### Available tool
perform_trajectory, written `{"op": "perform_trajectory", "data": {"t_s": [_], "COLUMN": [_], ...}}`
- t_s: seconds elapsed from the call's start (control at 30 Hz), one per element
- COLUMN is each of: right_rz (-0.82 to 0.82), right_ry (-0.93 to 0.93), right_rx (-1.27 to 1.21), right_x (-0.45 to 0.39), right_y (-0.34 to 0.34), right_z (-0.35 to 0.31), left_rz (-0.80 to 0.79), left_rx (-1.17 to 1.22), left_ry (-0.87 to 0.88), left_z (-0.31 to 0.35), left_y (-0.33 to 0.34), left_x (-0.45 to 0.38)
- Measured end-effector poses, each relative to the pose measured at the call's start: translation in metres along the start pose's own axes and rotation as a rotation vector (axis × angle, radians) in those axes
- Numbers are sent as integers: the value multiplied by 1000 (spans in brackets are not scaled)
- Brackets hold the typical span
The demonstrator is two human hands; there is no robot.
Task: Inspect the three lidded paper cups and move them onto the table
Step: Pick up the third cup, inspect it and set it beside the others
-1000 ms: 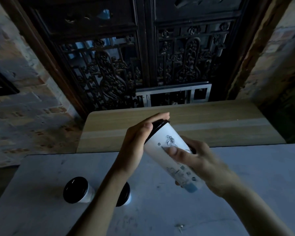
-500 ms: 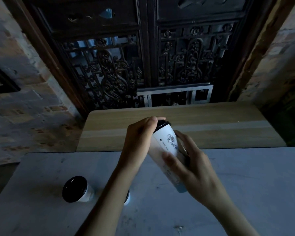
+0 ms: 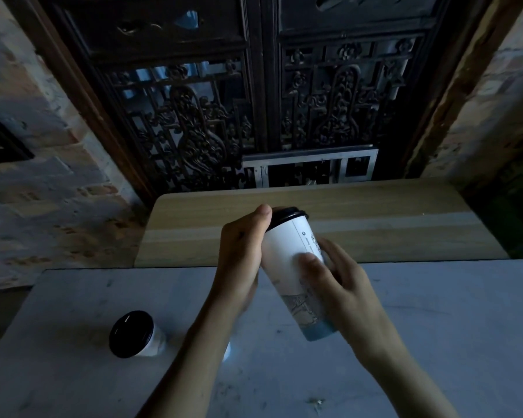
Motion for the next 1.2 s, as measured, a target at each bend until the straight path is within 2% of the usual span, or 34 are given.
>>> {"op": "perform_trajectory", "data": {"t_s": [0.1, 0.17, 0.23, 0.33, 0.47, 0.53, 0.67, 0.73, 0.83, 0.93, 1.03, 1.13, 1.2], "right_rz": [36, 42, 36, -66, -146, -101, 21, 23, 10, -99, -195, -195, -115], "right_ry": [-60, -95, -110, -30, 74, 50, -89, -115, -102, 28, 159, 183, 97], "right_rx": [337, 411, 266, -146, -301, -182, 357, 419, 187, -184, -390, -389, -200], "right_x": [4, 6, 5, 2, 3, 2, 6, 8, 6, 4, 6, 4, 3], "right_y": [4, 6, 3, -1, -3, -3, -2, 0, -2, -6, -7, -8, -9], "right_z": [2, 3, 1, -5, -5, -3, -2, 1, -1, -6, -4, 0, -1], "left_rz": [28, 1, -48, -102, -133, -93, -4, -6, -44, -92, -133, -121, -72], "left_rx": [-89, -101, -74, 35, 120, 122, 55, 46, 63, 114, 128, 127, 132], "left_ry": [33, 42, 32, -15, -46, -60, -62, -59, -49, -64, -66, -94, -107], "left_z": [-2, 0, 1, 5, 5, 4, 1, 0, 2, 5, 6, 8, 7], "left_y": [2, 3, 2, 0, 2, 3, 7, 8, 6, 4, 2, 4, 6], "left_x": [-2, -2, -2, 1, 3, 2, 0, 0, 1, 2, 3, 3, 2]}}
Point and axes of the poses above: each hand's wrist, its own x-axis away from the middle knuckle, its own y-axis out of the palm, z = x × y, the point moved 3 cm from there along -x, towards the middle knuckle, and after that the axes turned 6 degrees about -z, right-handed, at the moved point
